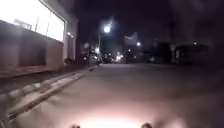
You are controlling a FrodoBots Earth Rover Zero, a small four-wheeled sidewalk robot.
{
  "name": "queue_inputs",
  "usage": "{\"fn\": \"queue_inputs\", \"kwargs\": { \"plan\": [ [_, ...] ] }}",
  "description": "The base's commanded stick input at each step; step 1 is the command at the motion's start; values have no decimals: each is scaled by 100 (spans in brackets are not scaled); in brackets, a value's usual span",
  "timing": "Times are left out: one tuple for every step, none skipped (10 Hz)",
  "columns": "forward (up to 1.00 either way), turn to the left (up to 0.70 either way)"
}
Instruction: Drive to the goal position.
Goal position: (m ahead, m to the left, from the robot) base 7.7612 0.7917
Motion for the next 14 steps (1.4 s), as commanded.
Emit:
{"fn": "queue_inputs", "kwargs": {
  "plan": [
    [100,0],
    [100,0],
    [100,0],
    [100,0],
    [100,0],
    [100,0],
    [100,0],
    [100,0],
    [100,0],
    [100,0],
    [100,0],
    [100,0],
    [100,0],
    [100,0]
  ]
}}
